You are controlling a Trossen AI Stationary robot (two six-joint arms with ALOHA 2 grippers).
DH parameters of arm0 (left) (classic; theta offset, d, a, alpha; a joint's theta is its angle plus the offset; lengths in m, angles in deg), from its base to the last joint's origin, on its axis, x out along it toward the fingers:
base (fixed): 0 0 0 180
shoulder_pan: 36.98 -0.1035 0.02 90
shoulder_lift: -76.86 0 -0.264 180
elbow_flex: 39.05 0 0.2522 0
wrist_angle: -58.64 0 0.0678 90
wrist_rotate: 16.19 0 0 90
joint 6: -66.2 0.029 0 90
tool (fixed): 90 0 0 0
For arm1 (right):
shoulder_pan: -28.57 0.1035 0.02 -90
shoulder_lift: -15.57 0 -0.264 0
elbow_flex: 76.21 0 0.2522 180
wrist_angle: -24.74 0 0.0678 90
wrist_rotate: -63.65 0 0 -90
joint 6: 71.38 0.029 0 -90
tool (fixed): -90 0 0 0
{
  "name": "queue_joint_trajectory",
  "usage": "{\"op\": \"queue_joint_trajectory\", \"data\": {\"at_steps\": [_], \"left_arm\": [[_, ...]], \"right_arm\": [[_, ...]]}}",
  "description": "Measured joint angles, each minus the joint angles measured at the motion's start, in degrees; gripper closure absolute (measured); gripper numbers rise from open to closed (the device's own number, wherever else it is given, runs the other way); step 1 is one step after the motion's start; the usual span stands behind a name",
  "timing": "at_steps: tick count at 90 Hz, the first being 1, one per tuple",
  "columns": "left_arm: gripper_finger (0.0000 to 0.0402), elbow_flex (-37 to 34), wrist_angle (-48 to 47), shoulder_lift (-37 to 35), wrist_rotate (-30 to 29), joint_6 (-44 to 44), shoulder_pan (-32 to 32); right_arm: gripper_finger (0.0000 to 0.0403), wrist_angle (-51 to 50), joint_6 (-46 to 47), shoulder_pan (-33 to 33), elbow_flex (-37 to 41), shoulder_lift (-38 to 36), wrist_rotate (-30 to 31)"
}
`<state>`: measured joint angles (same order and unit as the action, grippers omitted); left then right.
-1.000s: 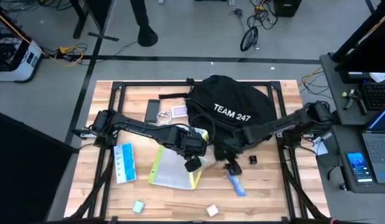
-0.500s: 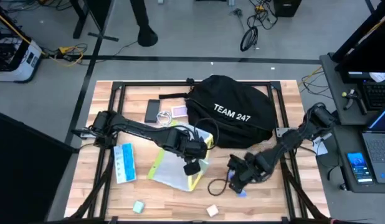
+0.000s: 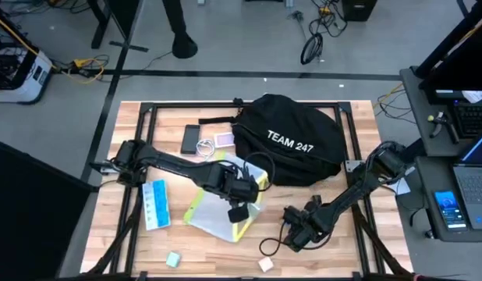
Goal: Unpack backpack
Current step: Put the violet chocolate bar into the green zip bag
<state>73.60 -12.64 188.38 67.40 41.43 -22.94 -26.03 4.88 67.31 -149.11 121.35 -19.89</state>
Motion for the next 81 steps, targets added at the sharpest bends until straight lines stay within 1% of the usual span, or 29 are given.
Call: {"op": "queue_joint_trajectory", "data": {"at_steps": [5,9,21,25,30,43,53,59,67,73,81], "left_arm": [[0.0401,0.0,0.0,0.0,0.1,0.1,0.3],[0.0402,0.0,0.0,0.0,0.2,0.1,0.4],[0.0401,0.0,0.2,0.0,0.2,0.1,0.3],[0.0402,0.0,0.2,0.0,0.2,0.1,0.3],[0.0402,0.0,0.2,0.0,0.2,0.1,0.3],[0.0402,0.0,0.3,0.0,2.1,0.2,0.3],[0.0402,0.0,0.7,0.0,4.0,0.3,0.6],[0.0402,0.0,1.0,0.0,4.8,1.3,0.9],[0.0401,0.0,2.0,-0.1,5.3,1.0,1.2],[0.0401,0.0,1.8,-0.7,5.4,0.7,1.2],[0.0401,0.0,1.4,-0.9,5.3,0.4,1.1]], "right_arm": [[0.0358,0.3,-2.9,-0.3,-0.9,-0.2,0.9],[0.0381,0.5,-5.7,-0.4,-1.8,-0.5,2.3],[0.0385,1.3,-16.1,-2.8,-5.6,-1.7,8.1],[0.0391,2.5,-19.7,-4.1,-6.6,-1.9,9.2],[0.0396,4.8,-24.8,-6.0,-7.4,-1.7,9.1],[0.0396,12.8,-35.9,-11.6,-8.0,-1.6,9.0],[0.04,15.4,-43.8,-16.3,-7.9,-1.4,9.0],[0.0398,18.9,-49.0,-18.8,-7.9,-1.4,8.7],[0.0383,23.3,-54.7,-20.3,-7.6,-1.4,9.0],[0.0366,26.7,-57.2,-21.1,-7.2,-0.8,9.0],[0.0339,28.3,-60.4,-21.6,-6.9,-0.7,8.4]]}}
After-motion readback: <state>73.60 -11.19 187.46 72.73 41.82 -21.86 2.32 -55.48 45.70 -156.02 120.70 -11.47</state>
